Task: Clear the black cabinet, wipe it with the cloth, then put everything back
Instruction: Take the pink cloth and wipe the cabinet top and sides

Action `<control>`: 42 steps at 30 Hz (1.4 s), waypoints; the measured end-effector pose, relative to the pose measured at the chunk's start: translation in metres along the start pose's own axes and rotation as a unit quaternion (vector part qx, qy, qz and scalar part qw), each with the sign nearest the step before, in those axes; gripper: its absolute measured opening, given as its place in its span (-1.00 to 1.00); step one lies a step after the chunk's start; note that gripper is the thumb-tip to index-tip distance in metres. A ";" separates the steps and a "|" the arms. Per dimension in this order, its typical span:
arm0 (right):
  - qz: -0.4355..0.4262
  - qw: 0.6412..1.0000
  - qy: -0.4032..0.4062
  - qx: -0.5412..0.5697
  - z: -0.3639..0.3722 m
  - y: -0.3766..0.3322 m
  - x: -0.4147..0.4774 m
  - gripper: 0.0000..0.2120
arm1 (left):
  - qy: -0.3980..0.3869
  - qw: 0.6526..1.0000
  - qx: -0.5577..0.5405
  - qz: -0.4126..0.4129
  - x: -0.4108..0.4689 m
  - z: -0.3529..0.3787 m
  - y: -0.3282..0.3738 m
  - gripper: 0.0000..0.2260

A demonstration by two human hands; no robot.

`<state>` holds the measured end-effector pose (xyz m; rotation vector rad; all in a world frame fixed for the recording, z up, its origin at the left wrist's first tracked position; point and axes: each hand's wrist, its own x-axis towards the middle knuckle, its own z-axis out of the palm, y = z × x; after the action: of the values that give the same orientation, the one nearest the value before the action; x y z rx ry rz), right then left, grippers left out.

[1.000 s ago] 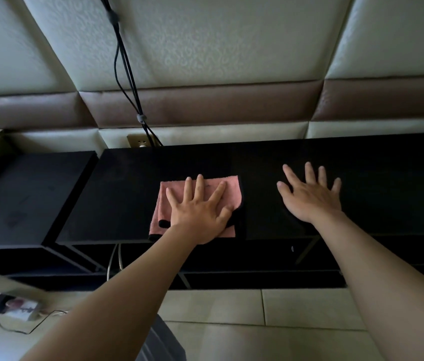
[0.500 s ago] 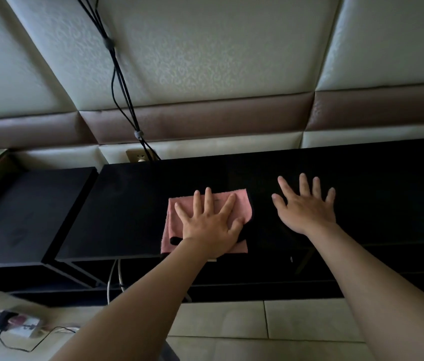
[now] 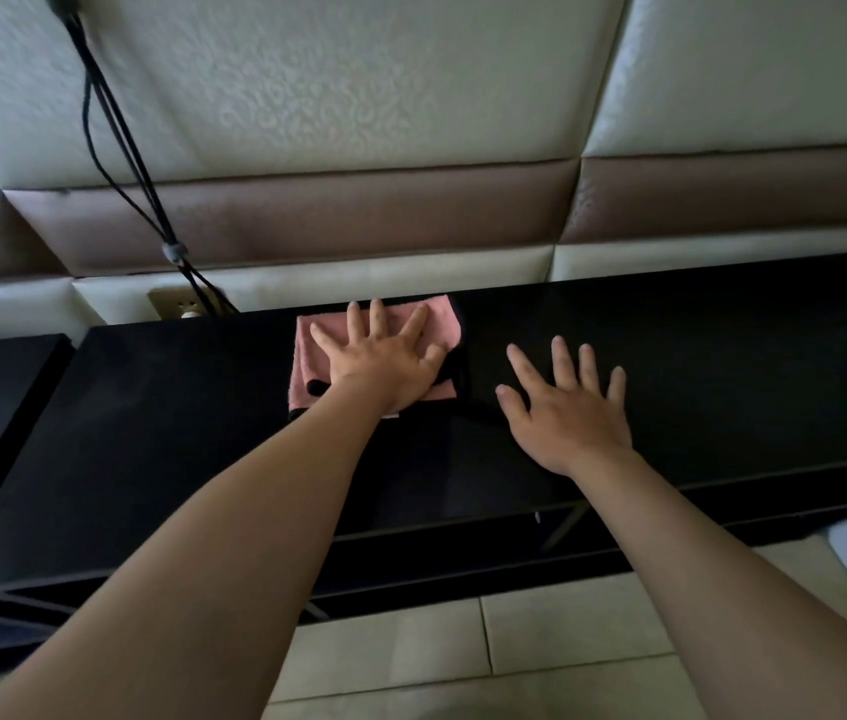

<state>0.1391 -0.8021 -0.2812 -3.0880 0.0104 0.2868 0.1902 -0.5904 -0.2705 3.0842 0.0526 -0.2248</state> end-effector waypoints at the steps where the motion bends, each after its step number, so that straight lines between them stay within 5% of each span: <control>1: -0.002 1.000 0.001 0.000 -0.001 0.000 0.000 -0.40 | 0.002 1.000 0.001 0.000 0.004 0.000 0.000 -0.39; 22: -0.023 1.000 0.004 0.020 -0.003 0.005 -0.001 -0.41 | 0.009 1.000 -0.001 -0.008 0.036 -0.006 0.005 -0.39; 42: -0.035 0.999 0.013 0.034 -0.006 0.008 -0.009 -0.43 | -0.010 0.999 0.017 0.030 -0.154 0.032 0.048 -0.40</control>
<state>0.1314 -0.8101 -0.2738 -3.0174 -0.0847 0.2383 0.0354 -0.6445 -0.2771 3.1117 -0.0447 -0.2573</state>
